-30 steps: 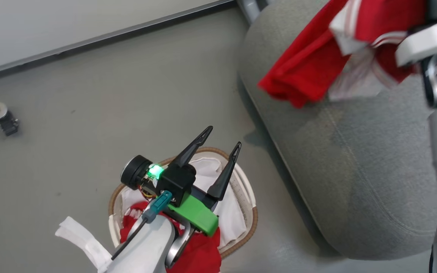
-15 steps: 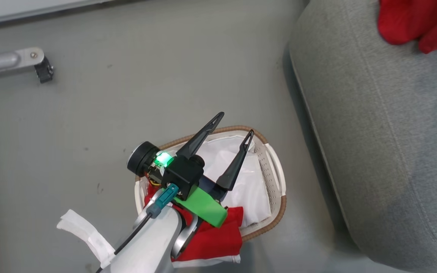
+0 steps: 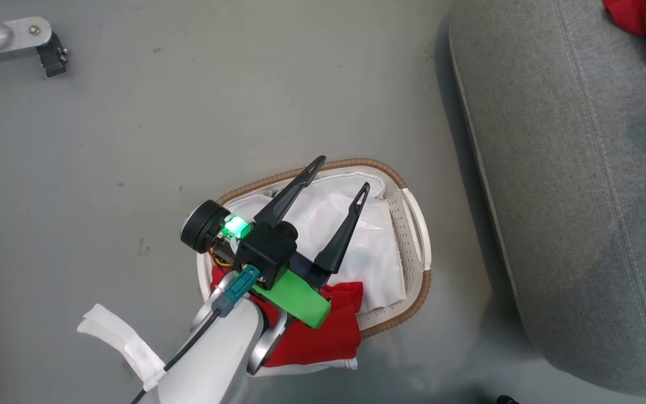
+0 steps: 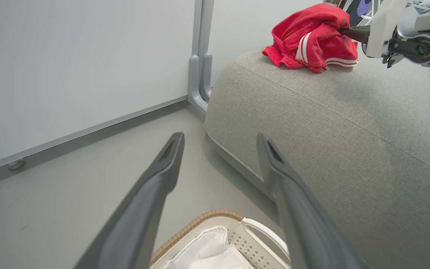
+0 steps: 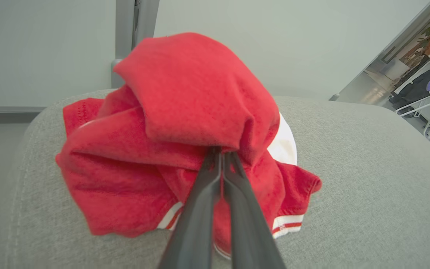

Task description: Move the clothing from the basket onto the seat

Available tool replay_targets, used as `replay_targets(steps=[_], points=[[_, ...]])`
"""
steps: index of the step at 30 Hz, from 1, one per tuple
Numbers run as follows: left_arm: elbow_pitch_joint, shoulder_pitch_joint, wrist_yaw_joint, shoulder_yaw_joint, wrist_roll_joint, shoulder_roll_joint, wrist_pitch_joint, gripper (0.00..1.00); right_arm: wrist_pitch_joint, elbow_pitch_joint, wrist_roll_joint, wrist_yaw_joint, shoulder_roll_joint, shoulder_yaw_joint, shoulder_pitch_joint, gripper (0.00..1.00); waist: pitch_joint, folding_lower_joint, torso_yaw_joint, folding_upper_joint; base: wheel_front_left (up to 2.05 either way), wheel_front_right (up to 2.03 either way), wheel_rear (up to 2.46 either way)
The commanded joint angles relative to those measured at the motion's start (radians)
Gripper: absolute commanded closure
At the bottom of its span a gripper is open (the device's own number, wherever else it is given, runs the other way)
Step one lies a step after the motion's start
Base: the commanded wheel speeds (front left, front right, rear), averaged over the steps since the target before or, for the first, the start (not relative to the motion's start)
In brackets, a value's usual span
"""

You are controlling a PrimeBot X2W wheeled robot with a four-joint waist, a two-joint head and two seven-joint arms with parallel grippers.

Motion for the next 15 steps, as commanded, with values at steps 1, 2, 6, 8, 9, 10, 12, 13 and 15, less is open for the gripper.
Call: replay_targets(steps=[1, 2, 6, 8, 9, 10, 12, 13, 15], points=[[0.005, -0.015, -0.003, -0.001, 0.011, 0.006, -0.001, 0.0, -0.005, -0.005, 0.0, -0.001, -0.006, -0.001, 0.016, 1.0, -0.002, -0.0001, -0.008, 0.0096, 0.0, 0.0, 0.0], [0.007, -0.017, -0.003, 0.0, 0.011, 0.007, -0.001, 0.0, -0.005, -0.011, 0.002, -0.001, 0.001, 0.004, 0.022, 1.0, -0.004, -0.0001, -0.011, 0.0096, 0.0, 0.0, 0.0], [0.014, -0.016, -0.003, 0.002, 0.009, 0.005, -0.001, 0.0, -0.005, -0.038, 0.015, -0.001, 0.01, 0.026, 0.039, 1.0, -0.014, -0.0001, -0.019, 0.0096, 0.0, 0.0, 0.0], [0.017, -0.013, -0.003, 0.002, 0.007, 0.002, -0.001, 0.0, -0.005, -0.05, 0.024, -0.001, 0.017, 0.04, 0.052, 1.0, -0.022, -0.0001, -0.021, 0.0096, 0.0, 0.0, 0.0], [0.019, -0.011, -0.003, 0.002, 0.005, 0.001, -0.001, 0.0, -0.005, -0.056, 0.026, -0.001, 0.018, 0.046, 0.059, 1.0, -0.026, -0.0001, -0.022, 0.0096, 0.0, 0.0, 0.0], [0.021, -0.008, -0.003, 0.003, 0.002, 0.001, -0.001, 0.0, -0.005, -0.065, 0.033, -0.001, 0.02, 0.055, 0.066, 1.0, -0.031, -0.0001, -0.023, 0.0096, 0.0, 0.0, 0.0], [0.025, 0.0, -0.003, 0.004, -0.002, 0.0, -0.001, 0.0, -0.006, -0.09, 0.041, -0.001, 0.02, 0.071, 0.08, 0.69, -0.043, -0.0001, -0.024, 0.0096, 0.0, 0.0, 0.0], [0.027, 0.004, -0.003, 0.006, -0.003, -0.001, -0.001, 0.0, -0.006, -0.096, 0.043, -0.001, 0.021, 0.076, 0.089, 0.58, -0.051, -0.0001, -0.024, 0.0096, 0.0, 0.0, 0.0], [0.031, 0.016, -0.003, 0.01, -0.007, -0.003, -0.001, 0.0, -0.006, -0.107, 0.05, -0.001, 0.023, 0.088, 0.108, 0.0, -0.069, -0.0001, -0.023, 0.0096, 0.0, 0.0, 0.0]])
